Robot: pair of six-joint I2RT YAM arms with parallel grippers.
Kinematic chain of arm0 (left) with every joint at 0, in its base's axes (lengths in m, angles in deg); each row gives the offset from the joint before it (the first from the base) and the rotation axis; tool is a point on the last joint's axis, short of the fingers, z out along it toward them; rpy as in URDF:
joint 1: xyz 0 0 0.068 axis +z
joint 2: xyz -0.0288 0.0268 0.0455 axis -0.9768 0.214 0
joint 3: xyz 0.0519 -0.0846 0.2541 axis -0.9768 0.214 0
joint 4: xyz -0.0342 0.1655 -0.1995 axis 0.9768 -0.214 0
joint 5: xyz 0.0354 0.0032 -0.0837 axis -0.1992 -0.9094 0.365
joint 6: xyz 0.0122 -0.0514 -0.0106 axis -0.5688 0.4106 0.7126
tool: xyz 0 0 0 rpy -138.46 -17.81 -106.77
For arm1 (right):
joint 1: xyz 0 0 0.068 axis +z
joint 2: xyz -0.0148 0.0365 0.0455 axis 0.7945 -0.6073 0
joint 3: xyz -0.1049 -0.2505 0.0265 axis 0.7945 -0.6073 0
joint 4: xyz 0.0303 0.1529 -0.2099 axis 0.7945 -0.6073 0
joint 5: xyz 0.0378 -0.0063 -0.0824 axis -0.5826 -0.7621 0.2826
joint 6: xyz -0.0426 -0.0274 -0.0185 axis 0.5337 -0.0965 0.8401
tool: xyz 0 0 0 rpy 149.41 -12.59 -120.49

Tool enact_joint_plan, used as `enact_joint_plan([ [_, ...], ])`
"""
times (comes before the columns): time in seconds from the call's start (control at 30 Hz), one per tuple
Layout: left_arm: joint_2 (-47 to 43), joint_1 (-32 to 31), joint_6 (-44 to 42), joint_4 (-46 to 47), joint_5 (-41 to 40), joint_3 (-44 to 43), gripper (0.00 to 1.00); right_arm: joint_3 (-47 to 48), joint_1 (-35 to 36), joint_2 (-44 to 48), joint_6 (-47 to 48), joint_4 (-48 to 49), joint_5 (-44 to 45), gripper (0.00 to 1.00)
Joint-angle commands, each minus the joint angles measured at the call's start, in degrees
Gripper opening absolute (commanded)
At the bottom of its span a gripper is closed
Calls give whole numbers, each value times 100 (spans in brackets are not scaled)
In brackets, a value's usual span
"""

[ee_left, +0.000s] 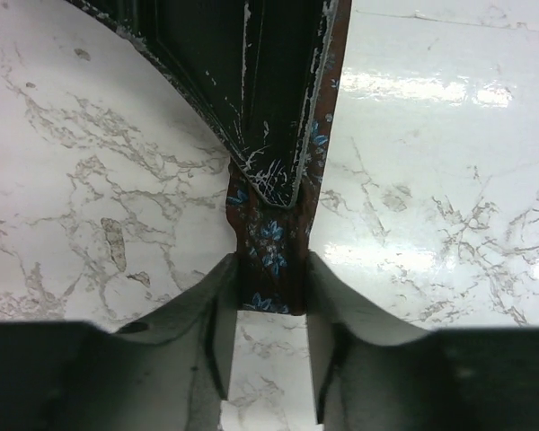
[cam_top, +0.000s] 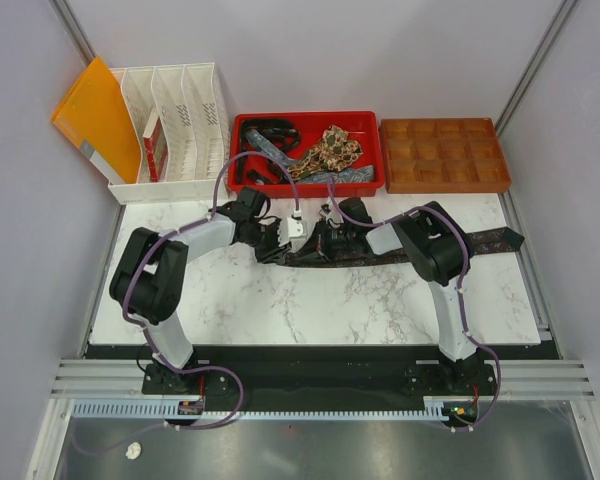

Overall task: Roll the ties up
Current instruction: Roll the tie at the center of the board.

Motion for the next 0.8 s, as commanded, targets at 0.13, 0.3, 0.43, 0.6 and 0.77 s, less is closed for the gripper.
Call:
enact_joint_plan([
  [0.13, 122, -229, -229, -242, 167, -560, 34, -135, -45, -353, -177, 77, 665, 0],
  [0.3, 272, -343, -238, -321, -36, -621, 29, -117, -28, -301, -230, 103, 718, 9],
  [0.43, 430, -448, -168, -321, -36, -709, 29, -117, 7, -274, -283, 165, 709, 11],
  [0.6, 799, -528, -176, -478, -396, -929, 28, -161, 7, -152, -213, 86, 621, 20],
  [0.77, 1107, -546, -238, -900, -659, -1087, 25, -47, 7, 182, -151, -212, 586, 36],
])
